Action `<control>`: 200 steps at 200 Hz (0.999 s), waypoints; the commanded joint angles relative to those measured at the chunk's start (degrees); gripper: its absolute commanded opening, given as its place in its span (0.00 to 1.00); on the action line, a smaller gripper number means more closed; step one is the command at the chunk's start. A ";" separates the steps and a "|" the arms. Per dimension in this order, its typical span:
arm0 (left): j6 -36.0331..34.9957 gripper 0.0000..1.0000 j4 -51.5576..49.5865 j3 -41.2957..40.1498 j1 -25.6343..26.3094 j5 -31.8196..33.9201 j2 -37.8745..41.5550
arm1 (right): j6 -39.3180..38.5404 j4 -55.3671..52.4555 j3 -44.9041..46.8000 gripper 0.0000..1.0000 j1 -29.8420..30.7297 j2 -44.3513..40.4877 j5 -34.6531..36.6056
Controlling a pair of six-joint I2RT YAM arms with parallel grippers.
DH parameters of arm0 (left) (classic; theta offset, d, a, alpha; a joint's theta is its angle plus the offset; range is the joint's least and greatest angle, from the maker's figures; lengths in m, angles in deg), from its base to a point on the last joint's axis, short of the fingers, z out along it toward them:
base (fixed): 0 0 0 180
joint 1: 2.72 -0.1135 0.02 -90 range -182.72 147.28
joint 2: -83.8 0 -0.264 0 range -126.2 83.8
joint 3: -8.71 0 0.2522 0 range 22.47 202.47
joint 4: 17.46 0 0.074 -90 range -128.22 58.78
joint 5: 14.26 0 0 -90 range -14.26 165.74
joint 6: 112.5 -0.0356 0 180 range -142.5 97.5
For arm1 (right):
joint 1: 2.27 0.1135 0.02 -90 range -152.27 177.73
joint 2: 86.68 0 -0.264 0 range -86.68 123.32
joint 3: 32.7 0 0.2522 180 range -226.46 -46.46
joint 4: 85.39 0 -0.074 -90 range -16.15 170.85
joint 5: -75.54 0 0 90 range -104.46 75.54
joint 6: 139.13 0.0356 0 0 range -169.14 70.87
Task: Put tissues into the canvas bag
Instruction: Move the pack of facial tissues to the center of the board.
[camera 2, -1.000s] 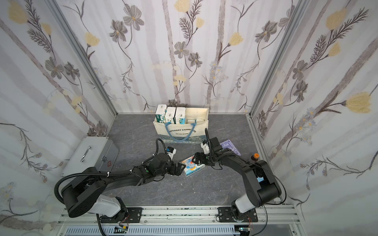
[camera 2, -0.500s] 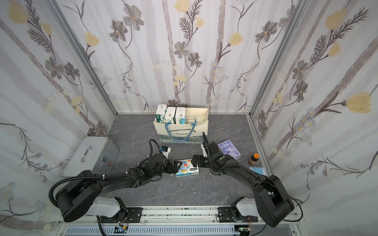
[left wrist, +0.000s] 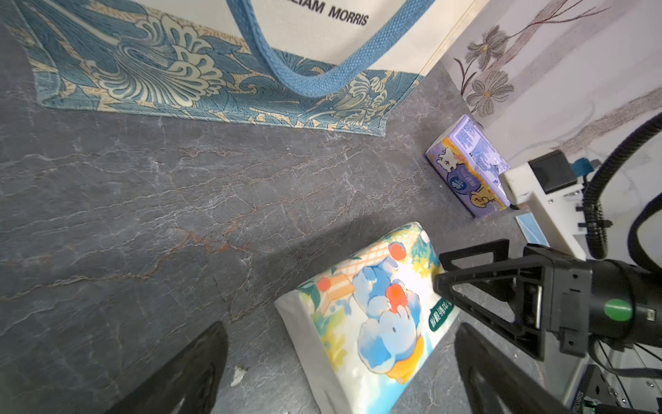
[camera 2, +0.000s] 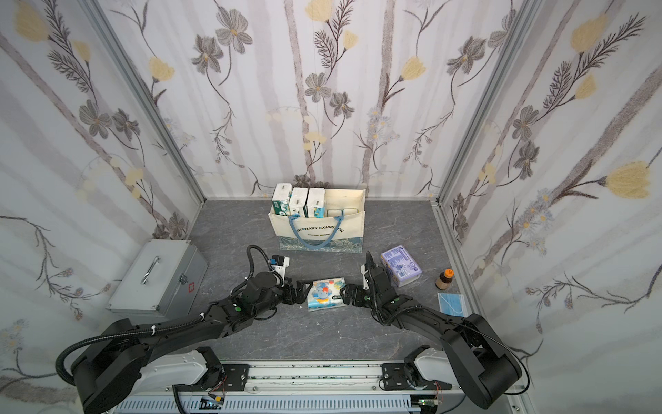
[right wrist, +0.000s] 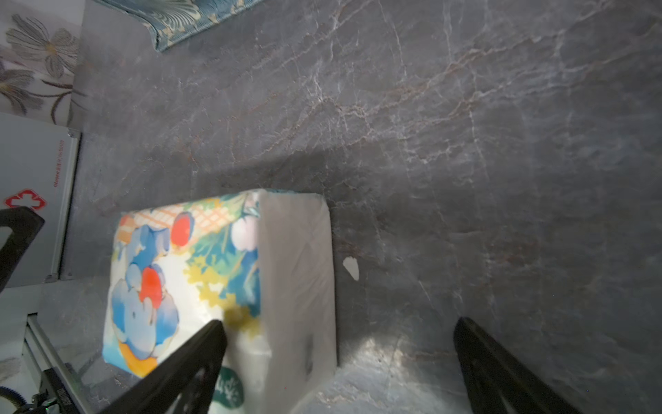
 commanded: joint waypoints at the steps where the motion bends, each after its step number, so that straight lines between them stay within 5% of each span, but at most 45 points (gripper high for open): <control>1: 1.44 0.95 -4.13 -1.98 -0.20 0.02 3.84 | 1.01 7.23 -1.06 0.99 -0.21 0.60 -1.10; 38: 2.62 0.91 9.86 -7.77 -0.18 -1.01 0.94 | 0.59 10.56 -0.86 0.99 -1.32 2.34 -6.14; 124: 0.68 0.85 7.60 -1.28 0.98 -4.86 -8.46 | 0.11 13.05 -0.94 0.99 -1.41 3.76 -9.03; 200: -1.01 0.81 6.32 8.87 0.55 -17.88 -22.57 | -0.07 13.32 -1.31 0.99 -1.40 4.37 -10.00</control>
